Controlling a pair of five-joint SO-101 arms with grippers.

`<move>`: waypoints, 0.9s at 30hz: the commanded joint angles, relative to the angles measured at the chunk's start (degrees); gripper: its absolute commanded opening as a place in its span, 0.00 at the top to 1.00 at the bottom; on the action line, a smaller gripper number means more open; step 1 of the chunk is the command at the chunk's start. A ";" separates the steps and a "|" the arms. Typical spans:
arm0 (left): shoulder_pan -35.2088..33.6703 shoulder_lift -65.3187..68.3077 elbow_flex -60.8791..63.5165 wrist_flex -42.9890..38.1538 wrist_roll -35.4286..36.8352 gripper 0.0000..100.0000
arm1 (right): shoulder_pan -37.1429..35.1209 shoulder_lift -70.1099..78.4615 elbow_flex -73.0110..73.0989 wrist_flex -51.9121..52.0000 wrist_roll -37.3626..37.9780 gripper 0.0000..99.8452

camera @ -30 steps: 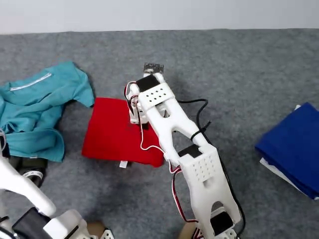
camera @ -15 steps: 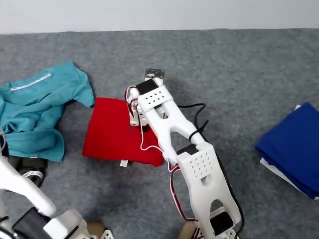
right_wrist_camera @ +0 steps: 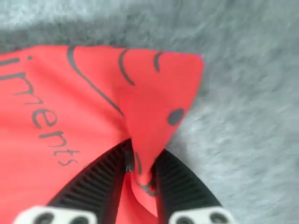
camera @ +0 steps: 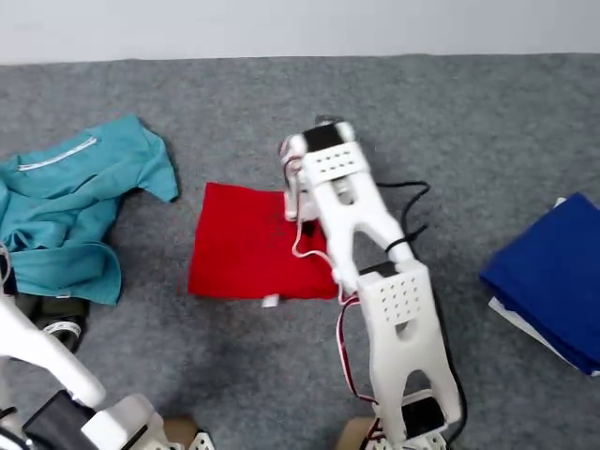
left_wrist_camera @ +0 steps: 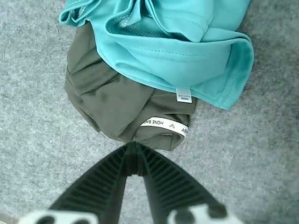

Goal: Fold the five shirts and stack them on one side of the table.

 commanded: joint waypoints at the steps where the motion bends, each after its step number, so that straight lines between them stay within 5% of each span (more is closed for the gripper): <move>1: 0.44 -2.37 -0.13 0.79 0.00 1.00 | 4.88 -4.44 -5.45 1.01 14.42 0.99; 8: 0.18 -2.37 -0.04 1.67 0.09 1.00 | 11.56 -1.80 -10.11 -3.47 54.24 0.99; 12: 0.18 -2.37 -0.04 2.73 0.09 1.00 | 12.53 0.84 -13.45 -8.04 68.66 0.99; 18: 0.09 -2.46 -0.04 3.16 0.09 1.00 | 9.80 4.97 -19.78 -14.11 82.99 0.99; 27: 0.09 -2.46 0.04 3.16 0.09 1.00 | 5.23 12.26 -27.43 -20.09 87.30 0.93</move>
